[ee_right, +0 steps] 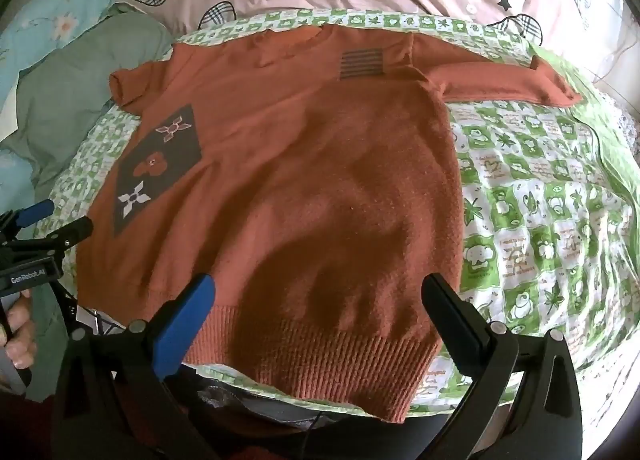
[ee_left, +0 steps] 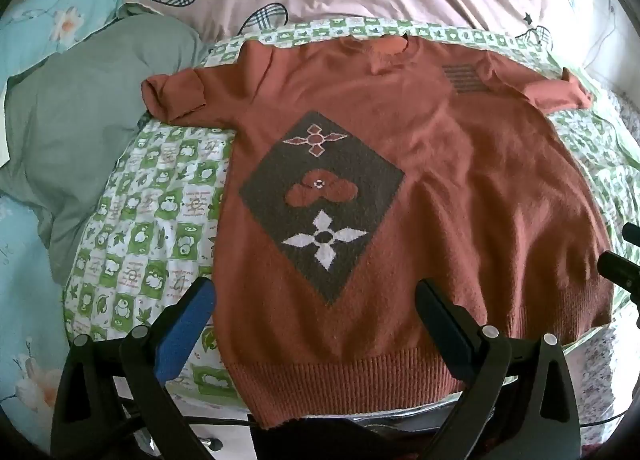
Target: Fold small clothes
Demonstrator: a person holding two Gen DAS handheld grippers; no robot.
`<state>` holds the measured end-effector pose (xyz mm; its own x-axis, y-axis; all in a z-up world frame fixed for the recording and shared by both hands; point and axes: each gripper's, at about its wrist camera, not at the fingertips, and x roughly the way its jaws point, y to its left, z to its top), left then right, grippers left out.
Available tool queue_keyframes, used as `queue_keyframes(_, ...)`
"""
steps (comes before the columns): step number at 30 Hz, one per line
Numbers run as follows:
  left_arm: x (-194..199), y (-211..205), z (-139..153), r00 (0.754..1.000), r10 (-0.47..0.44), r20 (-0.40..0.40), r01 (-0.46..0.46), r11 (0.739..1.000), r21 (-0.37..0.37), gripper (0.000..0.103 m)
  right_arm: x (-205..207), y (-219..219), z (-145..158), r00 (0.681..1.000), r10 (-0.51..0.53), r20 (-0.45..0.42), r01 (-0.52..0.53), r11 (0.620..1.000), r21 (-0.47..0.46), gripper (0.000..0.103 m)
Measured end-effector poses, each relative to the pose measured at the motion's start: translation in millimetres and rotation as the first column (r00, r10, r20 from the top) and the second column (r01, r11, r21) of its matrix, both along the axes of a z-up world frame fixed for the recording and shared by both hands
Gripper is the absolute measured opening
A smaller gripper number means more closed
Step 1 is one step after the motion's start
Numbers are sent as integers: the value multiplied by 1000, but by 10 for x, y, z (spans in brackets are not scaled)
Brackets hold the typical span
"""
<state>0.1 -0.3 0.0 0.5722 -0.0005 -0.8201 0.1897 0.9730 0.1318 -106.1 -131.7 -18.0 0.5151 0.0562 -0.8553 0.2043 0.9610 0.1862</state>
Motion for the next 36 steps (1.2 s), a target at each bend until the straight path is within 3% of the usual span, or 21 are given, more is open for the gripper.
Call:
queue_keyframes(30, 29, -46, 20, 999, -10, 33, 10, 1000, 9, 100, 49, -46, 31, 999, 18, 30, -19, 999, 44, 103)
queue_keyframes(36, 70, -54, 12, 1000, -11, 1, 11, 1000, 6, 100, 58, -70, 20, 1000, 13, 29, -14, 999, 53, 103)
